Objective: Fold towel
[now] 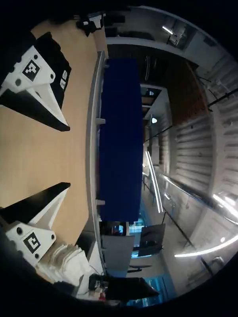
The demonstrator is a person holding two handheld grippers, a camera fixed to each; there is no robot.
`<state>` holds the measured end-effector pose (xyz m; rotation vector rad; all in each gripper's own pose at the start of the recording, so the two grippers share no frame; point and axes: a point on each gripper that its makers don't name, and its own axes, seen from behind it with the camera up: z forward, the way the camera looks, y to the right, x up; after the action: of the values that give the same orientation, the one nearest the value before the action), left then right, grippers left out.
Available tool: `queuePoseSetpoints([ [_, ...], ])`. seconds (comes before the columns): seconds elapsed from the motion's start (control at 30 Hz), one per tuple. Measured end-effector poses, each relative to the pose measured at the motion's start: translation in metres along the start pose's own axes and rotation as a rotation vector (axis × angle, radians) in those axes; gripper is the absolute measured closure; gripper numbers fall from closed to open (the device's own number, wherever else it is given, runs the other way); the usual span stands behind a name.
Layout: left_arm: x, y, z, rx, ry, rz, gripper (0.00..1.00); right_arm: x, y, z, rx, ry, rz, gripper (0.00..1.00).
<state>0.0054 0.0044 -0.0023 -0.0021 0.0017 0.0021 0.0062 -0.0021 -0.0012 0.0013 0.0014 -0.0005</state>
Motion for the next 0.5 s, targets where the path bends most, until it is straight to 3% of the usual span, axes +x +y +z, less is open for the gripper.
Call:
queuePoseSetpoints([
  [0.17,0.038,0.021,-0.011,-0.025,0.004,0.014,0.01,0.042,-0.009,-0.008,0.011,0.007,0.001,0.0],
  [0.5,0.122,0.044,-0.032,-0.063,-0.015,0.008,0.01,0.129,-0.012,-0.022,0.014,0.01,-0.03,0.0],
])
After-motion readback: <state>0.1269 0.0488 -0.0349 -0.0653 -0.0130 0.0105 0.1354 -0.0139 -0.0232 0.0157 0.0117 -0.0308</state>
